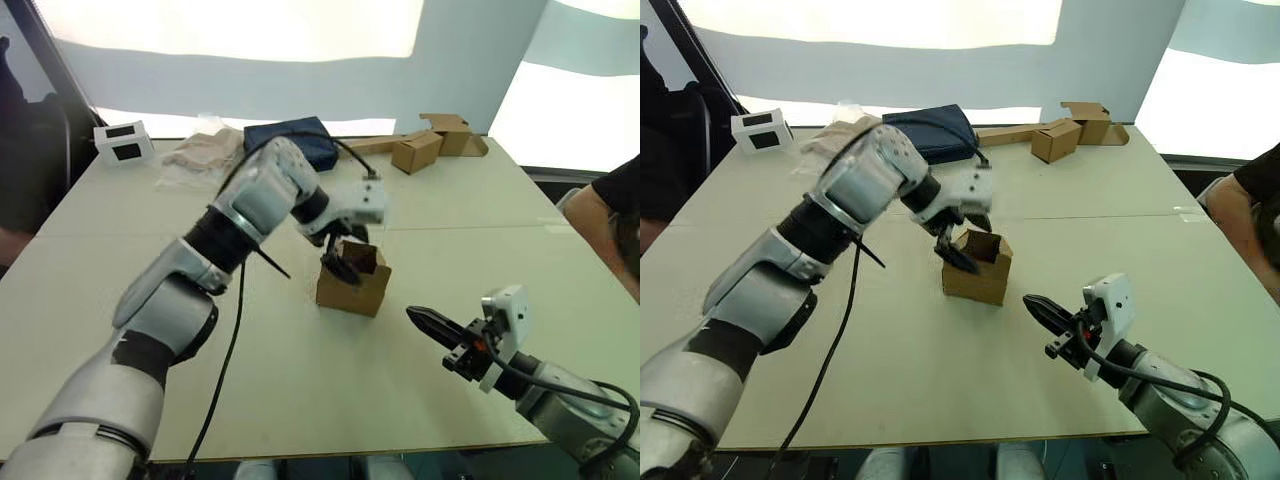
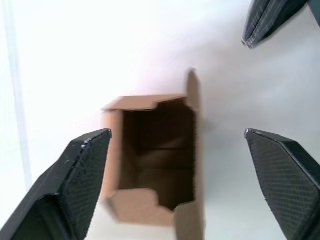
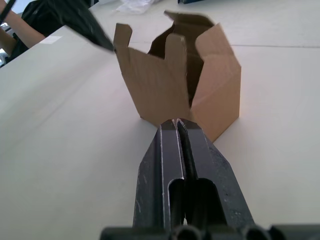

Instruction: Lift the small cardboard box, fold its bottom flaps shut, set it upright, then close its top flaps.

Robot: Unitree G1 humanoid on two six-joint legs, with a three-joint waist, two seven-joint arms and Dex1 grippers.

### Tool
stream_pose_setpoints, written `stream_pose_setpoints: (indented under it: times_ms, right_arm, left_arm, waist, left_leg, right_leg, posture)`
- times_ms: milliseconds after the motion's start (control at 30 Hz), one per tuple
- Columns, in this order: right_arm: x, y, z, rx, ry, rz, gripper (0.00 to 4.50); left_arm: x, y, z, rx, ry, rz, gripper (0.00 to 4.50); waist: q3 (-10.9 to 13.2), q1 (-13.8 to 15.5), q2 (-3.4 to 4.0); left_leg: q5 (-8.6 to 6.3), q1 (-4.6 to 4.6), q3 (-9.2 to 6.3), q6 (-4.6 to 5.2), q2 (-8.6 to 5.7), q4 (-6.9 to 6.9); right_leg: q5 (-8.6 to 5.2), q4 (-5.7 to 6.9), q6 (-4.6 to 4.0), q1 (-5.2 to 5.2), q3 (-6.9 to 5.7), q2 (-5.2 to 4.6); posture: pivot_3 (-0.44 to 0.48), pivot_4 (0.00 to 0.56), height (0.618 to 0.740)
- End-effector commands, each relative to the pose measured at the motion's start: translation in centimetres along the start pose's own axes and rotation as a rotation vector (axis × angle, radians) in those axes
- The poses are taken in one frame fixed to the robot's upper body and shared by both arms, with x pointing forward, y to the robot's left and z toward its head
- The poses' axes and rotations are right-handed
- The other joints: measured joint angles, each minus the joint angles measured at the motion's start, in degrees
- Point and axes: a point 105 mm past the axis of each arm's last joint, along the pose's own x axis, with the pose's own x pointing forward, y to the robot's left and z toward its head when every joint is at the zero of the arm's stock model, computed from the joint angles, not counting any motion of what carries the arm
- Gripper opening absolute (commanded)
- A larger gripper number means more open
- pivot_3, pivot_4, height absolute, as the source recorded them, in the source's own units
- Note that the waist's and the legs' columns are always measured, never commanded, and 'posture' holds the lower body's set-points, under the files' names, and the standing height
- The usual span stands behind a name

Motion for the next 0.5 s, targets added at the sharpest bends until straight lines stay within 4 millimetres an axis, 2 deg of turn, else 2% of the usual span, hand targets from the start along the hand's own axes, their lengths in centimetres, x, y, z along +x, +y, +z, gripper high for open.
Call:
stream_pose_setpoints:
  times_ms: [33, 167, 267, 400, 500]
  right_arm:
    - [0.2, -0.3, 1.0, -0.034, -0.016, 0.014, 0.00]
    - [0.7, -1.4, 1.9, -0.071, -0.021, -0.009, 0.00]
    - [1.4, -3.3, 1.6, -0.128, 0.028, -0.094, 0.00]
    - [2.1, -4.2, 1.7, -0.143, 0.040, -0.115, 0.00]
    - [2.6, -5.2, 1.3, -0.151, 0.076, -0.147, 0.00]
  left_arm:
    - [-2.6, 0.5, 0.5, -0.043, -0.087, 0.042, 4.46]
    - [-4.7, 0.4, -1.0, -0.130, -0.285, 0.072, 4.46]
    - [-5.8, 0.1, -2.9, -0.156, -0.436, 0.117, 3.74]
    - [-5.9, 0.4, -6.1, -0.245, -0.523, 0.252, 2.10]
    - [-4.9, 0.6, -8.5, -0.336, -0.547, 0.341, 0.94]
  waist:
    - [0.00, 0.08, 0.01]
    - [-0.01, 0.01, 0.03]
    - [-0.02, 0.04, 0.05]
    - [-0.01, 0.42, 0.01]
    - [-0.02, 0.27, 0.03]
  left_leg:
    - [0.00, 0.01, -0.02, 0.00, 0.00, -0.01]
    - [0.00, 0.00, 0.01, 0.00, 0.01, -0.01]
    - [0.00, 0.03, 0.06, 0.00, 0.01, 0.00]
    - [0.01, 0.01, 0.05, -0.01, -0.01, 0.03]
    - [0.01, 0.02, 0.09, -0.01, -0.02, 0.05]
  right_leg:
    - [0.00, 0.02, 0.00, 0.00, -0.01, 0.01]
    - [0.03, 0.03, 0.07, -0.01, -0.01, -0.03]
    - [0.05, 0.05, 0.10, -0.01, 0.00, -0.08]
    - [0.11, 0.11, 0.19, -0.01, -0.02, -0.10]
    - [0.13, 0.14, 0.23, 0.00, -0.01, -0.17]
  posture:
    - [0.000, 0.150, 0.740]
    - [0.000, 0.150, 0.740]
    - [0.000, 0.150, 0.740]
    - [0.000, 0.150, 0.740]
    - [0.000, 0.150, 0.740]
